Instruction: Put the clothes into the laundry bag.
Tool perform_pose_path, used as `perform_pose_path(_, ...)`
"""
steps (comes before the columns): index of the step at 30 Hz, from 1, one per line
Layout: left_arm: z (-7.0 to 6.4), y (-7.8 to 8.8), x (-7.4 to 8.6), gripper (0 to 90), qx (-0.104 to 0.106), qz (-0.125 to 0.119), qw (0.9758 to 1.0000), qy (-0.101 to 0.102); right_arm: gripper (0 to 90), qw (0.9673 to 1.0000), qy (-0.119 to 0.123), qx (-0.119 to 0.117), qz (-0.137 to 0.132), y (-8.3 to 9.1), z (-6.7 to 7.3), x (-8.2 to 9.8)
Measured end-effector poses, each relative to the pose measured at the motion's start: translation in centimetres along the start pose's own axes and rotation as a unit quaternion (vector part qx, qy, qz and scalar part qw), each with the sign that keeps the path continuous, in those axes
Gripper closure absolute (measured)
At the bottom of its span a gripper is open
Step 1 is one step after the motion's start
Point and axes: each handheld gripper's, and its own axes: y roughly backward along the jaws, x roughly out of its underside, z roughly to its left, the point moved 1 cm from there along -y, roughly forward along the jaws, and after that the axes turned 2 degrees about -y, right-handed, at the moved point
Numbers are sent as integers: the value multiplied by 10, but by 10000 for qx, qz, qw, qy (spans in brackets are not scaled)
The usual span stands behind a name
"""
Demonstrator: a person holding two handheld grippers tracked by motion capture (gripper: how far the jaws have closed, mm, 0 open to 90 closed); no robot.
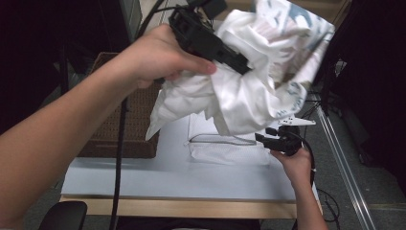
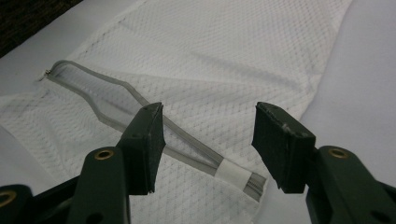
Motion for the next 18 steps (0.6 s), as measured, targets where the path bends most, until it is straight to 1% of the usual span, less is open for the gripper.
perform_pose_path(1,-8,-7,-4,683,109,10,9999,-81,444,10000,-19,21,-31,2,-2,0)
perform_pose_path(2,-20,-17,-11,683,274,29,9993,-233,445,10000,-49,30,-38,2,-3,0)
perform_pose_path(3,-20,-17,-11,683,274,29,9993,-233,445,10000,-49,30,-38,2,-3,0)
perform_pose_path(4,-25,-22,-14,683,365,-9,9990,-255,444,10000,-47,43,-45,3,-4,0)
perform_pose_path(5,-29,-27,-18,683,489,-11,9985,-251,444,9999,-66,57,-56,4,-5,1)
perform_pose_path(6,-39,-36,-26,682,690,8,9971,-318,445,9999,-78,64,-65,5,-7,1)
perform_pose_path(7,-39,-36,-26,682,690,8,9971,-318,445,9999,-78,64,-65,5,-7,1)
perform_pose_path(8,-44,-40,-29,682,745,-3,9965,-374,446,9999,-99,88,-88,8,-10,1)
perform_pose_path(10,-54,-46,-35,682,908,-5,9945,-518,447,9998,-129,96,-110,9,-11,1)
perform_pose_path(11,-58,-48,-36,682,954,-26,9938,-571,447,9998,-125,112,-129,10,-13,2)
perform_pose_path(12,-60,-51,-34,681,980,13,9933,-612,450,9997,-160,139,-148,13,-16,3)
perform_pose_path(13,-59,-52,-31,680,955,32,9938,-575,452,9996,-191,149,-160,15,-17,3)
perform_pose_path(15,-52,-54,-24,680,918,82,9949,-402,458,9995,-197,162,-181,17,-20,5)
perform_pose_path(16,-52,-54,-24,681,918,82,9949,-402,458,9995,-197,162,-181,17,-20,5)
perform_pose_path(17,-48,-55,-19,680,939,82,9951,-296,463,9995,-225,182,-161,18,-23,6)
perform_pose_path(18,-45,-55,-15,680,961,115,9950,-243,463,9995,-225,182,-161,18,-23,6)
